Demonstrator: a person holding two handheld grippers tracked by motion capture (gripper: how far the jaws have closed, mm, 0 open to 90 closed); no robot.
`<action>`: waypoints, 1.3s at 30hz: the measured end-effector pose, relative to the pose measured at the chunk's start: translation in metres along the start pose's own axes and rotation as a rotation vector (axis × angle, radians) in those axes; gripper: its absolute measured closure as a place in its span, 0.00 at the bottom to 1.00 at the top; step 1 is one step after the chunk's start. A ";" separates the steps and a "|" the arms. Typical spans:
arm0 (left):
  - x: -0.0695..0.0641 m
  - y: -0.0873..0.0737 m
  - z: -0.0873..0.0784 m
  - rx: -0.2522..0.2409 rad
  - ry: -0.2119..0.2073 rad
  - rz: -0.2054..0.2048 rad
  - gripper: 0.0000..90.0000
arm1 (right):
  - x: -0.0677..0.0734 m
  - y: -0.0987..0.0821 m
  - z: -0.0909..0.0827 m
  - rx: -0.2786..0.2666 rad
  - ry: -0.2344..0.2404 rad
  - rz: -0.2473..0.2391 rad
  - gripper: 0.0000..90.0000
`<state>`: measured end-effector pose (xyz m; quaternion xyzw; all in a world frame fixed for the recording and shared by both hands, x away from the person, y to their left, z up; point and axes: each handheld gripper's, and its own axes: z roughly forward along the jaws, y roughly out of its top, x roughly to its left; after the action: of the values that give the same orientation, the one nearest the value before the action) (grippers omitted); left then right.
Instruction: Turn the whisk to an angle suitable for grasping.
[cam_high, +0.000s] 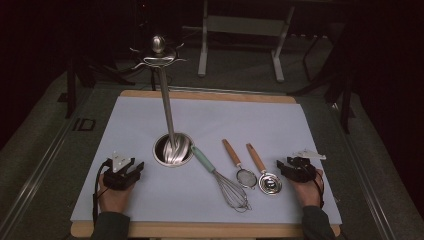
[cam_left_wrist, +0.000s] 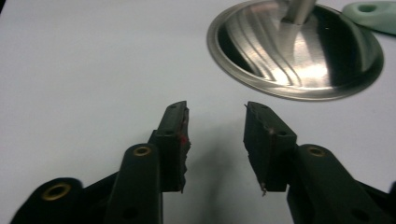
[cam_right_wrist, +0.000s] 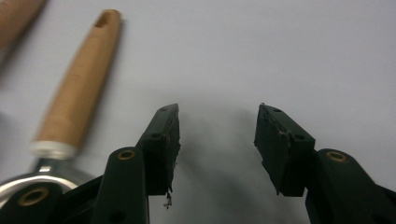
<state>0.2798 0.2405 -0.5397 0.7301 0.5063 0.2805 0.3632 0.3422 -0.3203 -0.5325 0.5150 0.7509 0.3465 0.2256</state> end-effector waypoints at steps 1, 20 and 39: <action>0.000 0.000 0.000 0.000 0.000 0.000 0.68 | 0.001 0.001 -0.001 -0.001 0.013 0.002 0.55; 0.003 -0.002 -0.002 -0.025 -0.052 -0.012 0.71 | 0.022 0.024 -0.021 0.019 0.224 -0.074 0.62; 0.005 -0.002 -0.002 -0.021 -0.051 -0.034 0.68 | 0.059 0.066 -0.012 0.095 0.379 -0.200 0.71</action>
<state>0.2791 0.2456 -0.5401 0.7246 0.5062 0.2610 0.3880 0.3527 -0.2539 -0.4739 0.3736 0.8427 0.3774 0.0892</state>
